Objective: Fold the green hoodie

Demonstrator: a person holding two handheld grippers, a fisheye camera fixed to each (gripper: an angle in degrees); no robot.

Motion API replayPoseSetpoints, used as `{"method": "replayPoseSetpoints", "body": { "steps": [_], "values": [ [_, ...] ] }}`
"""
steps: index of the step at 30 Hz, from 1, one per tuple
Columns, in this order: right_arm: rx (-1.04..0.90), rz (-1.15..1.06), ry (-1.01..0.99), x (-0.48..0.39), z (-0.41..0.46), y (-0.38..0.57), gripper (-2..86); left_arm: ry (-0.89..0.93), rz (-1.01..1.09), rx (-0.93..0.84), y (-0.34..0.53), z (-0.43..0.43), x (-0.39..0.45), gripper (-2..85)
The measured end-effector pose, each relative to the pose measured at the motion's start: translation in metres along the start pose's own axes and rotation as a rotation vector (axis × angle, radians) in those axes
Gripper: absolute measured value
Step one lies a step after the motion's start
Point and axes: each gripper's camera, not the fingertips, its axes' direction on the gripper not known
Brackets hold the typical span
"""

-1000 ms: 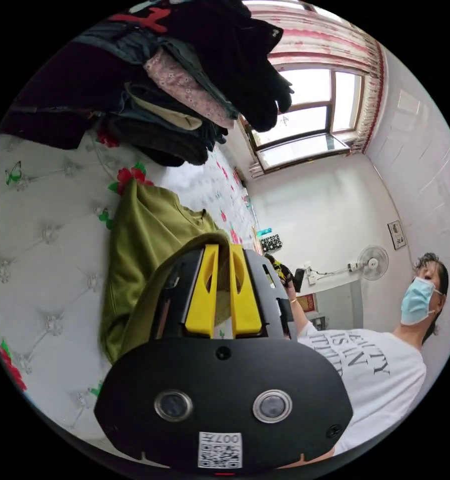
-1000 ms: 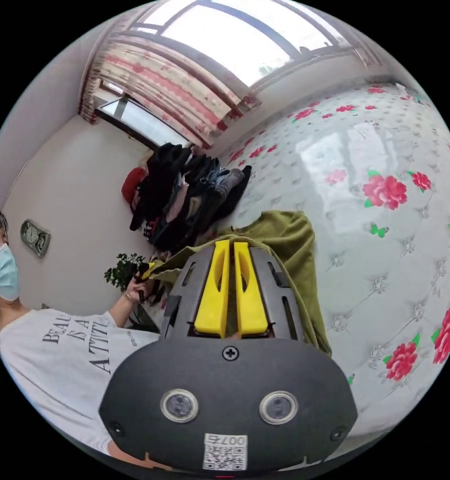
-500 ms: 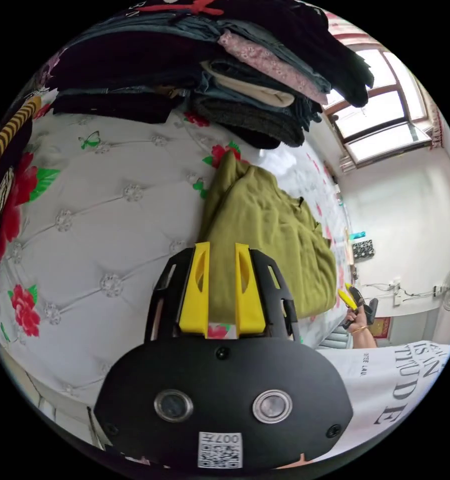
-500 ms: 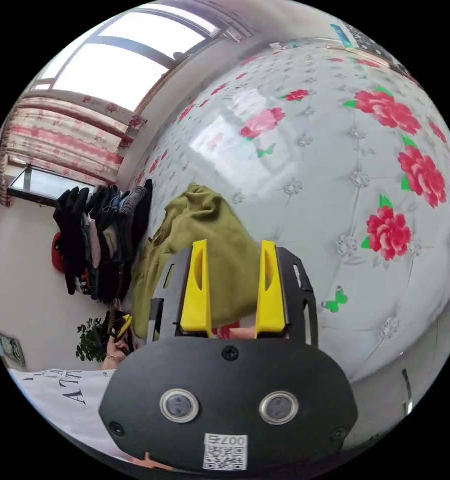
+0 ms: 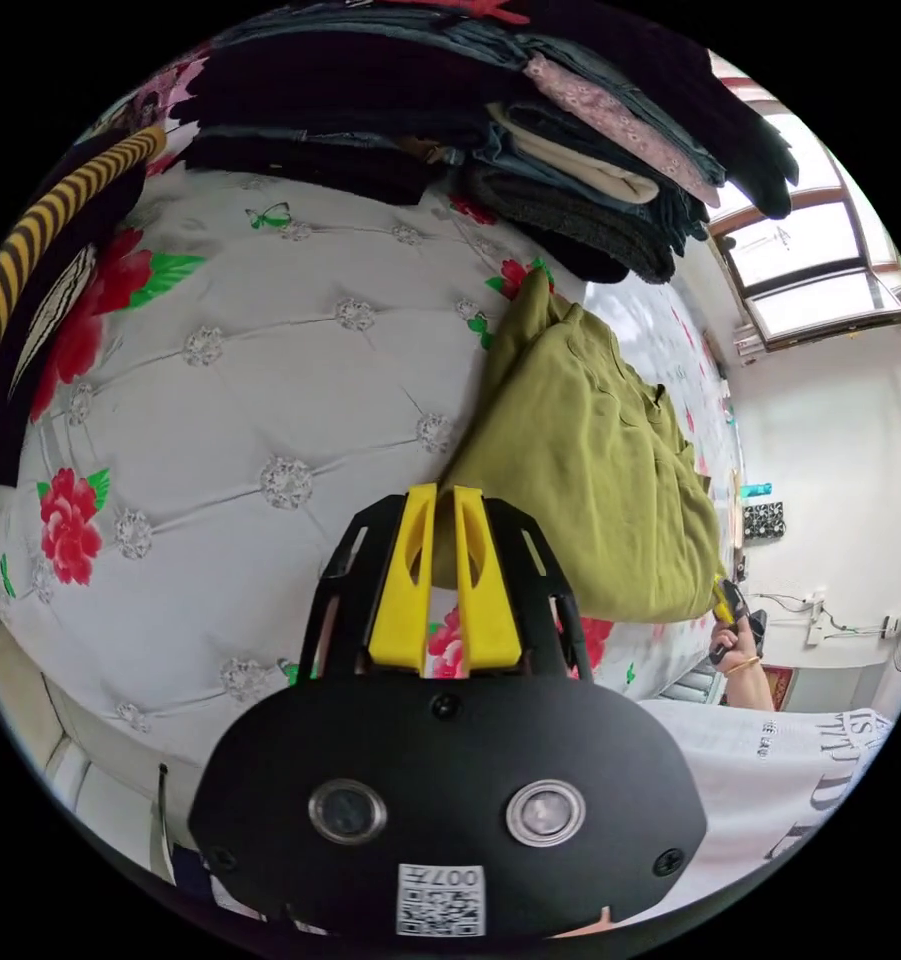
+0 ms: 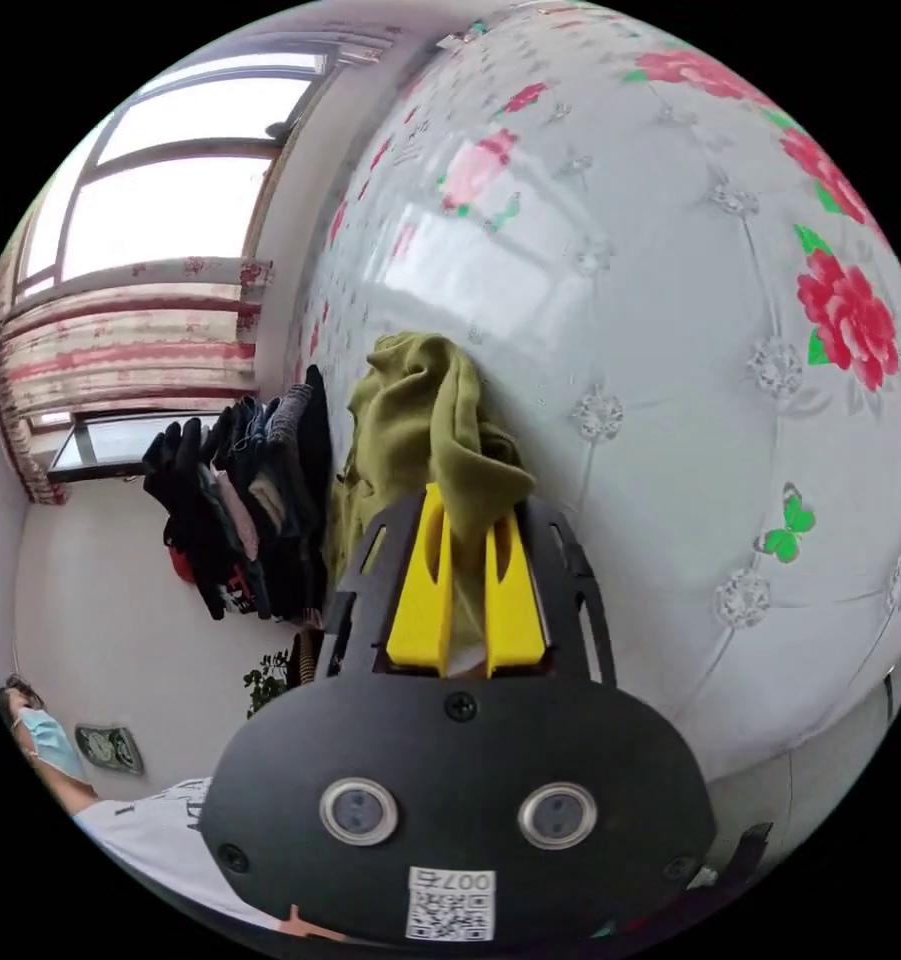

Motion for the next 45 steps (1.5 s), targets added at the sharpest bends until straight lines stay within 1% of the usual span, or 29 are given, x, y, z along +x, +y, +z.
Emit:
{"method": "replayPoseSetpoints", "body": {
  "steps": [2, 3, 4, 5, 6, 8, 9, 11, 12, 13, 15, 16, 18, 19, 21, 22, 23, 24, 25, 26, 29, 33, 34, 37, 38, 40, 42, 43, 45],
  "values": [
    [-0.067, -0.259, -0.009, -0.076, 0.024, -0.003, 2.7, 0.005, -0.004, 0.009, 0.008, -0.008, -0.006, 3.6],
    [-0.084, -0.339, -0.004, -0.099, 0.031, 0.0, 2.5, 0.012, -0.008, 0.02, 0.013, -0.014, -0.011, 3.8],
    [-0.124, -0.511, 0.006, -0.147, 0.047, 0.012, 2.1, 0.017, -0.012, 0.027, 0.016, -0.016, -0.014, 3.8],
    [-0.18, -0.689, 0.008, -0.194, 0.068, 0.031, 1.9, 0.03, -0.022, 0.037, 0.021, -0.02, -0.019, 3.9],
    [-0.213, -0.771, -0.001, -0.214, 0.078, 0.043, 1.7, 0.047, -0.035, 0.041, 0.026, -0.023, -0.026, 4.1],
    [-0.348, -1.022, -0.074, -0.277, 0.124, 0.099, 1.7, 0.085, -0.053, 0.051, 0.033, -0.025, -0.035, 4.4],
    [-0.389, -1.067, -0.091, -0.288, 0.137, 0.114, 1.7, 0.117, -0.068, 0.064, 0.037, -0.026, -0.041, 4.5],
    [-0.577, -1.218, -0.162, -0.311, 0.194, 0.177, 2.3, 0.166, -0.099, 0.083, 0.043, -0.027, -0.052, 4.9],
    [-0.626, -1.241, -0.173, -0.313, 0.209, 0.192, 2.6, 0.194, -0.121, 0.09, 0.047, -0.025, -0.06, 5.2],
    [-0.718, -1.262, -0.181, -0.312, 0.24, 0.218, 3.3, 0.208, -0.133, 0.092, 0.049, -0.024, -0.064, 5.3],
    [-0.854, -1.229, -0.139, -0.3, 0.286, 0.242, 5.3, 0.269, -0.172, 0.088, 0.056, -0.018, -0.078, 6.1],
    [-0.957, -1.188, -0.114, -0.29, 0.31, 0.248, 6.6, 0.282, -0.177, 0.084, 0.057, -0.016, -0.081, 6.4],
    [-0.983, -1.1, -0.135, -0.277, 0.321, 0.241, 8.4, 0.304, -0.181, 0.071, 0.062, -0.013, -0.089, 7.3],
    [-0.945, -1.056, -0.141, -0.269, 0.317, 0.227, 9.3, 0.309, -0.176, 0.071, 0.063, -0.012, -0.09, 7.5],
    [-0.823, -1.011, -0.086, -0.255, 0.304, 0.198, 10.5, 0.35, -0.165, 0.068, 0.067, -0.01, -0.099, 8.5],
    [-0.727, -0.961, -0.029, -0.242, 0.293, 0.174, 11.2, 0.363, -0.163, 0.067, 0.068, -0.009, -0.101, 8.7],
    [-0.64, -0.884, 0.023, -0.226, 0.283, 0.149, 12.1, 0.387, -0.157, 0.067, 0.068, -0.008, -0.104, 9.1],
    [-0.603, -0.835, 0.045, -0.216, 0.278, 0.136, 12.5, 0.401, -0.15, 0.062, 0.066, -0.005, -0.107, 9.5],
    [-0.553, -0.728, 0.075, -0.195, 0.272, 0.113, 13.3, 0.402, -0.146, 0.057, 0.065, -0.003, -0.107, 9.7],
    [-0.534, -0.637, 0.082, -0.175, 0.27, 0.096, 14.0, 0.4, -0.135, 0.043, 0.06, 0.002, -0.107, 10.0],
    [-0.561, -0.49, 0.108, -0.137, 0.29, 0.074, 15.4, 0.404, -0.086, -0.002, 0.04, 0.019, -0.099, 10.1],
    [-0.712, -0.441, 0.054, -0.121, 0.344, 0.078, 15.1, 0.376, -0.015, -0.085, 0.011, 0.044, -0.077, 8.6],
    [-0.79, -0.414, -0.012, -0.116, 0.363, 0.081, 14.0, 0.366, -0.005, -0.092, 0.009, 0.046, -0.075, 8.2],
    [-0.817, -0.326, -0.059, -0.101, 0.382, 0.074, 10.9, 0.353, 0.005, -0.12, 0.005, 0.053, -0.069, 6.2],
    [-0.812, -0.311, -0.101, -0.098, 0.382, 0.072, 9.3, 0.36, 0.013, -0.125, 0.004, 0.056, -0.064, 5.1],
    [-0.779, -0.345, -0.101, -0.099, 0.376, 0.07, 7.1, 0.327, 0.052, -0.141, 0.001, 0.063, -0.045, 4.2],
    [-0.721, -0.378, -0.05, -0.099, 0.36, 0.065, 5.5, 0.263, 0.167, -0.186, -0.01, 0.082, -0.002, 3.5],
    [-0.672, -0.386, -0.024, -0.095, 0.343, 0.059, 4.8, 0.259, 0.194, -0.199, -0.013, 0.089, 0.012, 3.4],
    [-0.572, -0.384, 0.032, -0.084, 0.304, 0.045, 4.1, 0.283, 0.315, -0.28, -0.025, 0.127, 0.074, 2.7]
  ]
}}
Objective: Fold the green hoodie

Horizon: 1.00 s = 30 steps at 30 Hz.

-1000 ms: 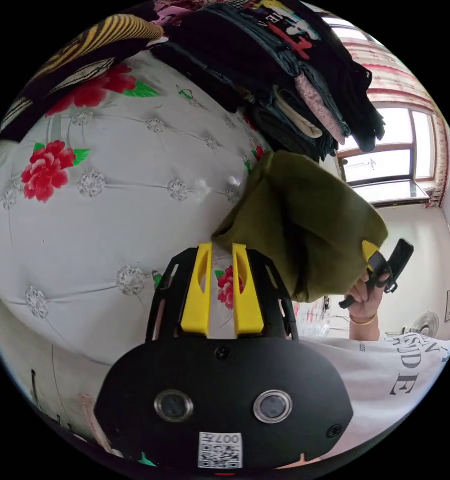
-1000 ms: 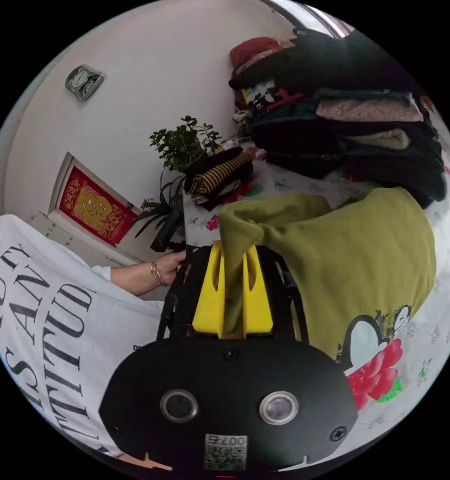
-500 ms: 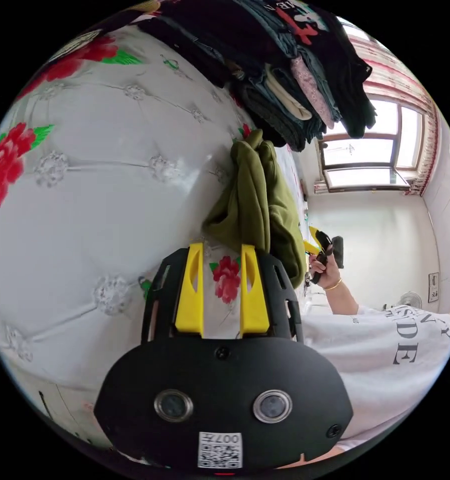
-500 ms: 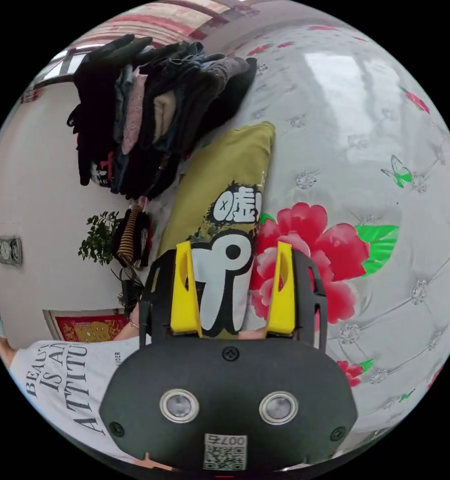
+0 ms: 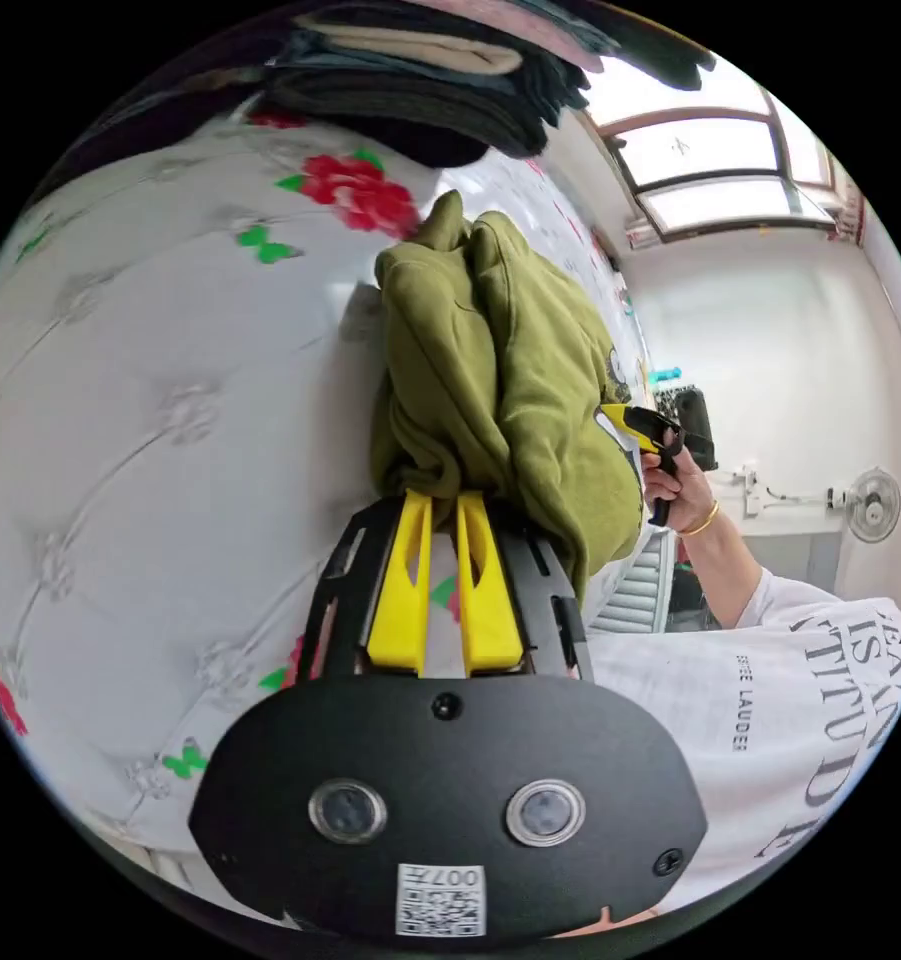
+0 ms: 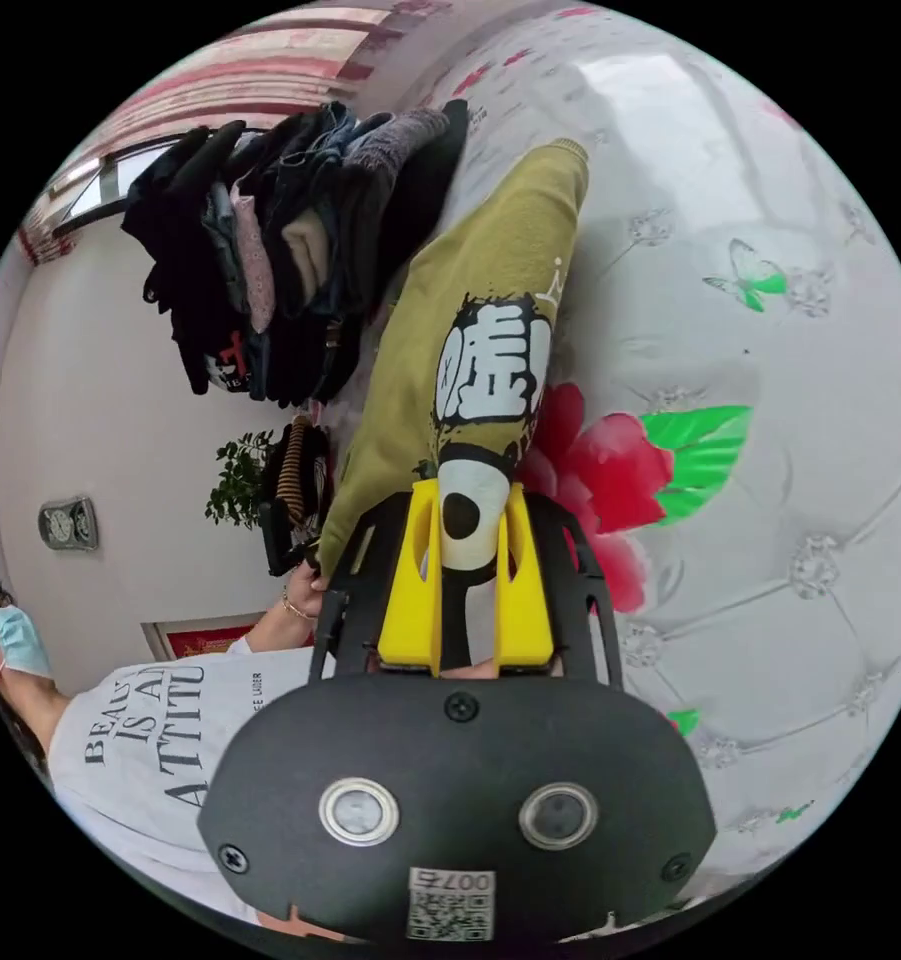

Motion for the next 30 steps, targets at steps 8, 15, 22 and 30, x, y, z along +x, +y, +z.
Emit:
{"method": "replayPoseSetpoints", "body": {
  "steps": [8, 15, 22, 30],
  "values": [
    [0.392, 0.265, 0.637, 0.03, -0.177, 0.126, 4.6, 0.06, 0.513, -0.253, -0.047, 0.134, 0.173, -0.8],
    [0.175, -0.208, 0.635, -0.075, -0.016, 0.129, 4.3, -0.409, 0.491, -0.19, 0.052, 0.1, 0.15, -1.0],
    [-0.269, -0.622, 0.65, -0.166, 0.247, 0.112, 1.9, -0.814, 0.208, -0.143, 0.152, 0.054, 0.09, -1.0],
    [-0.448, -0.704, 0.747, -0.175, 0.356, 0.123, 0.0, -0.846, 0.19, -0.237, 0.2, 0.097, 0.059, -1.0]
  ]
}}
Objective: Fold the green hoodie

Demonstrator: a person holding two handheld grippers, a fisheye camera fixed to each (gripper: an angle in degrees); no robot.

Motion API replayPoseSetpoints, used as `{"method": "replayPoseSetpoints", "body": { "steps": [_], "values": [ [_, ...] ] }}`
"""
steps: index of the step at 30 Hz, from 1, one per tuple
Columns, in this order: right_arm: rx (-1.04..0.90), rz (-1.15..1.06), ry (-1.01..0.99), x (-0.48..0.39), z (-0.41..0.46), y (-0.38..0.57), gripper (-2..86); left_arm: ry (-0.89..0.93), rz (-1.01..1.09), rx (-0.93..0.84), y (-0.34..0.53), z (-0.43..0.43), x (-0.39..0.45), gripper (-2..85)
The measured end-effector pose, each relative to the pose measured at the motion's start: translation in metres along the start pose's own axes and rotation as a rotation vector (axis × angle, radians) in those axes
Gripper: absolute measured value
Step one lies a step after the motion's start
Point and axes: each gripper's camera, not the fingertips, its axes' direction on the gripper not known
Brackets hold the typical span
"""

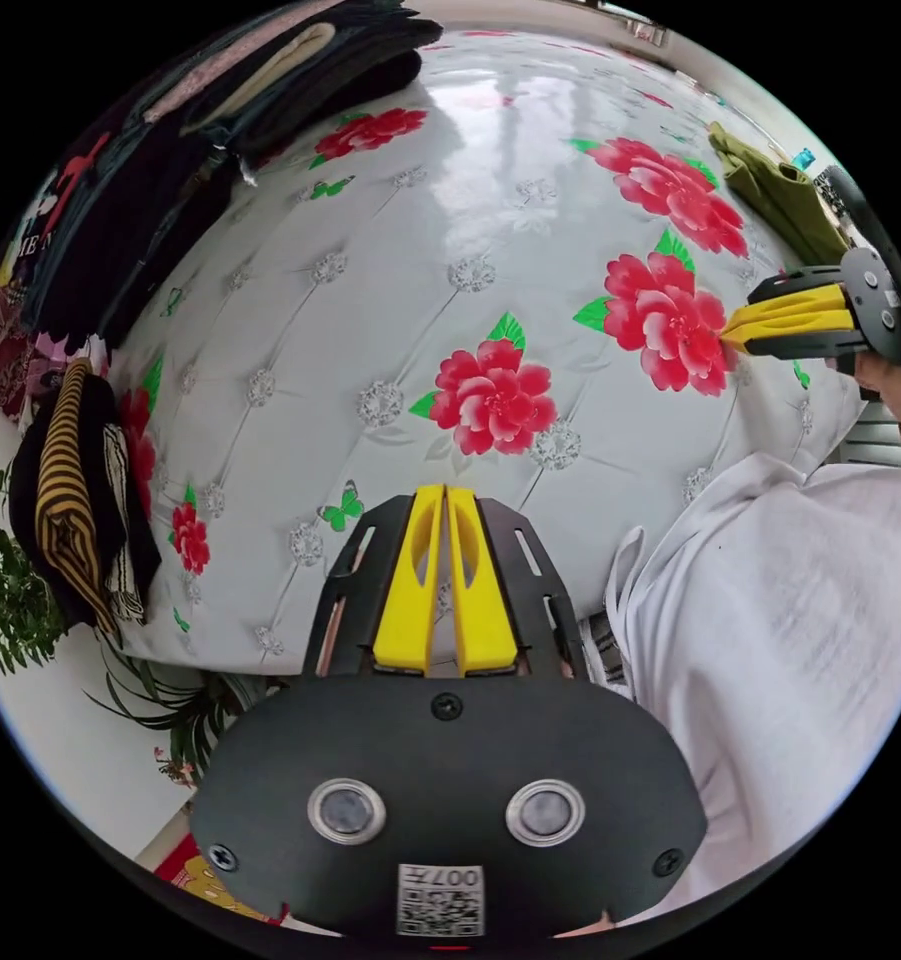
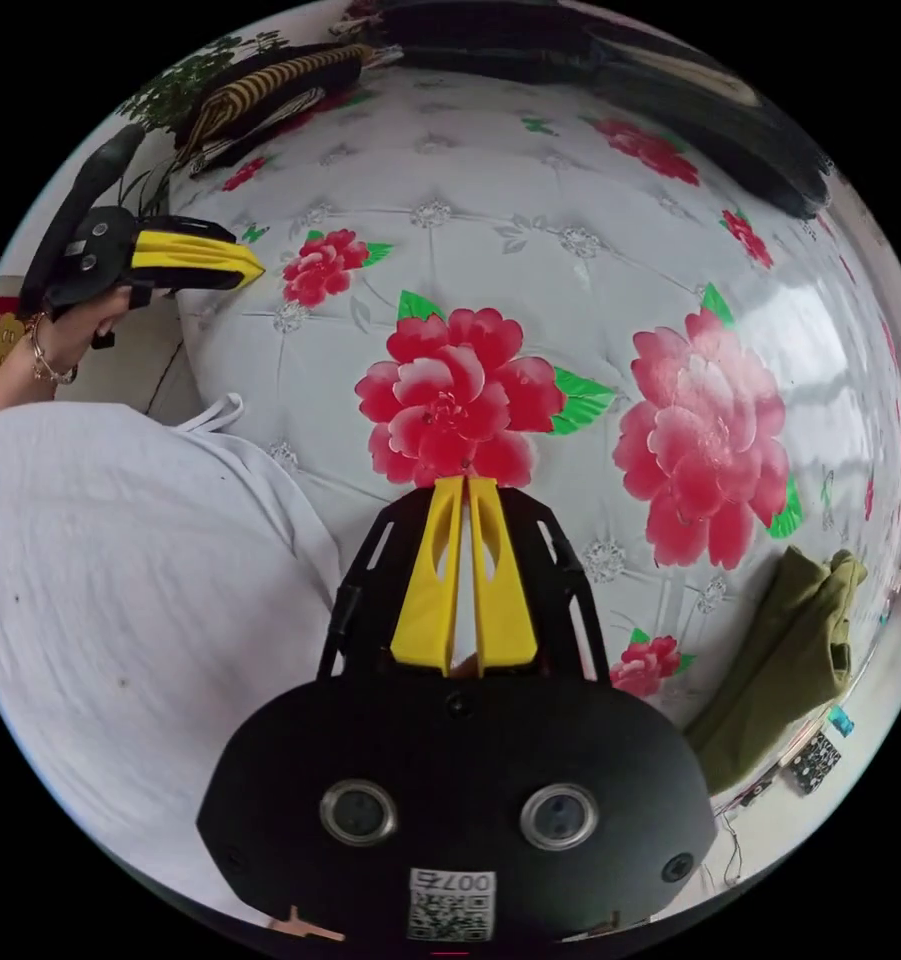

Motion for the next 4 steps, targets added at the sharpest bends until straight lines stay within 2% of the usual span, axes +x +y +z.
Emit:
{"method": "replayPoseSetpoints", "body": {
  "steps": [4],
  "values": [
    [-0.006, 0.054, -0.045, 0.004, 0.018, -0.008, -0.1, 0.019, 0.019, 0.033, 0.008, 0.005, 0.003, -1.0]
  ]
}}
